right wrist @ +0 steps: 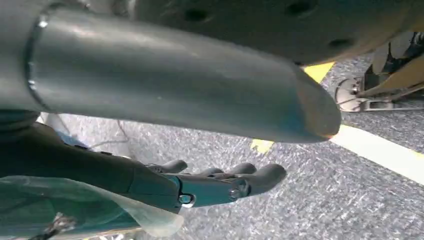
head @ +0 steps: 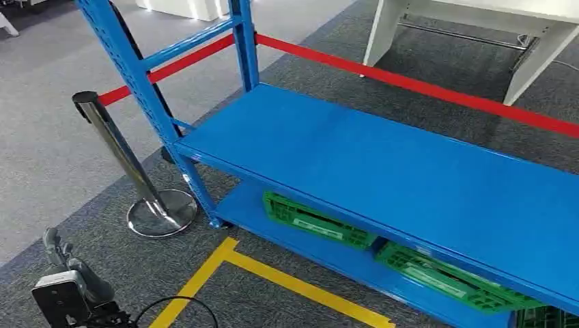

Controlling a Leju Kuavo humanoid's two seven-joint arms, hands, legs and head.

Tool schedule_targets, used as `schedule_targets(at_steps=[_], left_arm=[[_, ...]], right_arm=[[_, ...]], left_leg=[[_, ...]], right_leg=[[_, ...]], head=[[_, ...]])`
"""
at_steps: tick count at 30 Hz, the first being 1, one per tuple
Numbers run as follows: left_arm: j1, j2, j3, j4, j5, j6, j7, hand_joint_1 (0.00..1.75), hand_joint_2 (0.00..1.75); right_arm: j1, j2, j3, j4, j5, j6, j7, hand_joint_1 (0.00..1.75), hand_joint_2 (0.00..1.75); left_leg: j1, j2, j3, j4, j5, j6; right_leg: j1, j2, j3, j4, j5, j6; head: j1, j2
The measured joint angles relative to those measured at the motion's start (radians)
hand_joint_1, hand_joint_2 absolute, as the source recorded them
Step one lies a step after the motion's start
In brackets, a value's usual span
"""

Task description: Take the parts from the cabinet and place them on the table.

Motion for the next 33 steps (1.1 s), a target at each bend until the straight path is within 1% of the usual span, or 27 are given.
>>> schedule_targets(at_steps=[1, 2, 3, 4, 5, 6, 7, 8, 9, 10, 13, 14, 15, 17, 18, 19, 20, 21, 22, 23, 24, 26, 28, 29, 30, 31, 33], left_arm=[[0.002, 0.0, -0.001, 0.0, 0.001, 0.0, 0.0, 0.0, 0.0], [0.003, 0.0, -0.001, 0.0, 0.001, 0.0, 0.0, 0.0, 0.0], [0.002, 0.0, -0.001, 0.0, 0.001, 0.001, 0.0, 0.0, 0.0], [0.002, 0.0, -0.001, 0.001, 0.001, 0.001, 0.0, 0.0, 0.0], [0.002, 0.0, -0.002, 0.001, 0.002, 0.001, 0.0, 0.0, 0.0], [0.002, 0.0, -0.002, 0.001, 0.002, 0.001, 0.0, 0.0, 0.0], [0.001, 0.0, -0.002, 0.001, 0.002, 0.001, 0.0, 0.0, 0.0], [0.001, 0.0, -0.002, 0.001, 0.002, 0.001, 0.0, 0.0, 0.0], [0.001, 0.0, -0.002, 0.001, 0.002, 0.001, 0.0, 0.0, 0.0], [0.001, 0.0, -0.002, 0.001, 0.001, 0.001, 0.0, 0.0, 0.0], [0.0, 0.0, -0.003, 0.001, 0.002, 0.001, 0.0, 0.0, 0.0], [-0.001, 0.0, -0.003, 0.001, 0.002, 0.001, 0.0, 0.0, 0.0], [-0.001, 0.0, -0.005, 0.001, 0.001, 0.001, -0.001, 0.0, 0.0], [0.001, 0.002, -0.006, 0.001, 0.002, 0.001, 0.0, 0.0, 0.0], [0.001, 0.002, -0.006, 0.003, 0.003, 0.001, -0.001, 0.0, 0.0], [0.001, 0.003, -0.007, 0.004, 0.003, 0.001, 0.0, 0.0, 0.0], [0.001, 0.003, -0.008, 0.005, 0.005, 0.001, 0.0, 0.0, 0.0], [0.001, 0.003, -0.01, 0.006, 0.005, 0.001, 0.0, 0.0, 0.0], [0.0, 0.004, -0.012, 0.006, 0.005, 0.001, 0.0, 0.0, 0.0], [0.0, 0.004, -0.014, 0.006, 0.005, 0.001, 0.0, 0.0, 0.0], [-0.001, 0.005, -0.014, 0.007, 0.005, 0.001, 0.0, 0.0, 0.0], [-0.003, 0.006, -0.016, 0.008, 0.005, 0.002, 0.0, 0.0, 0.0], [-0.004, 0.007, -0.017, 0.008, 0.005, 0.002, 0.0, 0.0, 0.0], [-0.006, 0.007, -0.019, 0.008, 0.005, 0.002, 0.0, 0.0, 0.0], [-0.006, 0.006, -0.019, 0.008, 0.004, 0.002, 0.0, 0.0, 0.0], [-0.005, 0.007, -0.019, 0.008, 0.005, 0.002, 0.0, 0.0, 0.0], [-0.004, 0.007, -0.019, 0.009, 0.005, 0.003, 0.0, 0.0, 0.0]], right_arm=[[-0.004, 0.0, 0.0, 0.0, 0.0, 0.0, 0.0, 0.0, 0.0], [-0.005, 0.0, 0.0, 0.0, 0.0, 0.0, 0.0, 0.0, 0.0], [-0.004, 0.0, 0.0, 0.0, 0.0, 0.0, 0.0, 0.0, 0.0], [-0.002, 0.0, 0.0, 0.0, 0.0, 0.0, 0.0, 0.0, 0.0], [-0.001, 0.0, 0.0, 0.0, 0.0, 0.0, 0.0, 0.0, 0.0], [0.0, 0.0, 0.0, -0.001, 0.0, 0.0, 0.0, 0.0, 0.0], [0.0, 0.0, 0.0, -0.001, 0.0, -0.001, 0.0, 0.0, 0.0], [-0.001, 0.0, 0.0, -0.001, 0.0, -0.002, 0.0, 0.0, 0.0], [-0.005, 0.0, 0.0, -0.001, 0.0, -0.002, 0.0, 0.0, 0.0], [-0.006, 0.0, 0.0, -0.001, 0.0, -0.002, -0.001, 0.0, 0.0], [-0.002, 0.0, 0.0, -0.001, 0.0, -0.002, -0.001, 0.0, 0.0], [-0.002, 0.0, 0.0, -0.001, 0.0, -0.002, -0.001, 0.0, 0.0], [-0.003, 0.0, 0.0, -0.001, 0.0, -0.003, -0.001, 0.0, 0.0], [-0.006, 0.0, 0.0, -0.001, 0.0, -0.004, -0.001, 0.0, 0.0], [-0.005, 0.0, 0.0, -0.001, 0.0, -0.004, -0.001, 0.0, 0.0], [-0.004, 0.0, 0.0, -0.001, 0.0, -0.004, -0.001, 0.0, 0.0], [-0.003, 0.0, 0.0, -0.001, 0.001, -0.004, -0.001, 0.0, 0.0], [-0.003, 0.0, 0.0, -0.001, 0.001, -0.004, -0.001, 0.0, 0.0], [-0.003, 0.0, 0.0, -0.001, 0.001, -0.004, -0.001, 0.0, 0.0], [-0.004, 0.0, 0.0, -0.001, 0.001, -0.005, -0.001, 0.0, 0.0], [-0.005, 0.0, 0.0, -0.001, 0.001, -0.005, -0.001, 0.0, 0.0], [-0.006, 0.0, 0.0, -0.001, 0.002, -0.005, -0.001, 0.0, 0.0], [-0.001, 0.0, 0.0, -0.001, 0.002, -0.006, -0.001, 0.0, 0.0], [-0.001, 0.0, 0.0, -0.001, 0.002, -0.006, -0.001, 0.0, 0.0], [-0.003, 0.0, 0.0, -0.001, 0.002, -0.006, -0.001, 0.0, 0.0], [-0.005, 0.0, 0.0, -0.001, 0.002, -0.006, -0.001, 0.0, 0.0], [-0.006, 0.0, 0.0, -0.001, 0.003, -0.007, -0.001, 0.0, 0.0]], left_leg=[[-0.001, 0.028, 0.001, -0.005, 0.003, 0.009], [-0.002, 0.039, 0.0, -0.005, 0.002, 0.009], [-0.002, 0.049, -0.001, -0.004, 0.002, 0.01], [-0.002, 0.059, -0.001, -0.003, 0.002, 0.01], [-0.002, 0.067, 0.0, -0.003, 0.001, 0.009], [-0.002, 0.074, 0.001, -0.001, -0.001, 0.006], [-0.001, 0.081, 0.002, 0.001, -0.003, 0.002], [-0.003, 0.086, 0.004, 0.005, -0.007, -0.003], [-0.013, 0.092, 0.002, 0.011, -0.012, -0.01], [-0.013, 0.097, 0.001, 0.012, -0.011, -0.014], [-0.01, 0.116, 0.007, 0.012, -0.014, -0.027], [-0.006, 0.089, 0.004, 0.025, -0.029, -0.036], [-0.004, 0.063, -0.013, 0.066, -0.061, -0.04], [0.0, 0.043, -0.087, 0.235, -0.145, -0.046], [0.0, 0.042, -0.118, 0.303, -0.167, -0.047], [0.0, 0.041, -0.13, 0.326, -0.164, -0.046], [0.0, 0.041, -0.121, 0.305, -0.138, -0.045], [0.0, 0.04, -0.094, 0.244, -0.094, -0.041], [0.0, 0.033, -0.053, 0.152, -0.043, -0.037], [0.001, 0.008, -0.013, 0.062, -0.001, -0.031], [0.001, -0.03, 0.0, 0.03, -0.013, -0.025], [-0.002, -0.021, -0.003, 0.019, -0.013, -0.024], [0.0, -0.01, -0.002, 0.01, -0.007, -0.012], [0.006, 0.004, 0.002, -0.001, 0.001, -0.005], [0.005, 0.011, 0.002, -0.003, 0.002, 0.002], [0.004, 0.02, 0.0, -0.002, 0.002, 0.003], [0.001, 0.042, -0.002, -0.001, 0.002, 0.003]], right_leg=[[0.0, -0.072, -0.069, 0.149, -0.092, 0.011], [-0.001, -0.074, -0.106, 0.228, -0.127, 0.015], [-0.002, -0.075, -0.134, 0.289, -0.147, 0.019], [-0.004, -0.076, -0.139, 0.305, -0.14, 0.022], [-0.006, -0.078, -0.118, 0.269, -0.11, 0.024], [-0.007, -0.085, -0.079, 0.195, -0.07, 0.024], [-0.007, -0.099, -0.023, 0.094, -0.025, 0.023], [-0.007, -0.131, 0.021, 0.014, -0.01, 0.021], [0.001, -0.152, 0.031, -0.006, -0.026, 0.012], [-0.002, -0.136, 0.033, -0.002, -0.021, 0.002], [-0.001, -0.115, 0.03, -0.003, -0.019, -0.015], [-0.006, -0.11, 0.03, -0.006, -0.014, -0.022], [-0.007, -0.102, 0.029, -0.006, -0.013, -0.026], [-0.006, -0.084, 0.026, -0.005, -0.011, -0.033], [-0.005, -0.075, 0.025, -0.005, -0.01, -0.034], [-0.005, -0.066, 0.026, -0.005, -0.01, -0.034], [-0.005, -0.056, 0.027, -0.004, -0.01, -0.033], [-0.005, -0.046, 0.028, -0.003, -0.01, -0.033], [-0.005, -0.035, 0.03, -0.002, -0.01, -0.033], [-0.005, -0.026, 0.031, -0.002, -0.01, -0.031], [0.0, -0.02, 0.026, 0.002, -0.009, -0.024], [-0.006, -0.007, 0.013, 0.001, -0.003, -0.01], [-0.006, 0.004, 0.007, -0.005, 0.003, 0.005], [-0.008, -0.021, -0.001, 0.006, -0.006, 0.007], [-0.005, -0.055, -0.015, 0.038, -0.032, 0.01], [-0.006, -0.067, -0.047, 0.102, -0.07, 0.013], [-0.006, -0.075, -0.116, 0.254, -0.136, 0.018]], head=[[0.013, 0.0], [0.012, 0.0], [0.012, 0.0], [0.013, 0.0], [0.012, 0.0], [0.013, 0.0], [0.013, 0.0], [0.013, 0.0], [0.015, 0.0], [0.01, 0.0], [0.013, 0.0], [0.01, 0.0], [0.002, 0.0], [0.0, 0.0], [0.0, 0.0], [0.001, 0.0], [0.0, 0.0], [0.0, 0.0], [0.0, 0.0], [0.0, 0.0], [0.002, 0.0], [0.002, 0.0], [0.002, 0.0], [0.001, 0.0], [0.01, 0.0], [0.013, 0.0], [0.011, 0.0]])
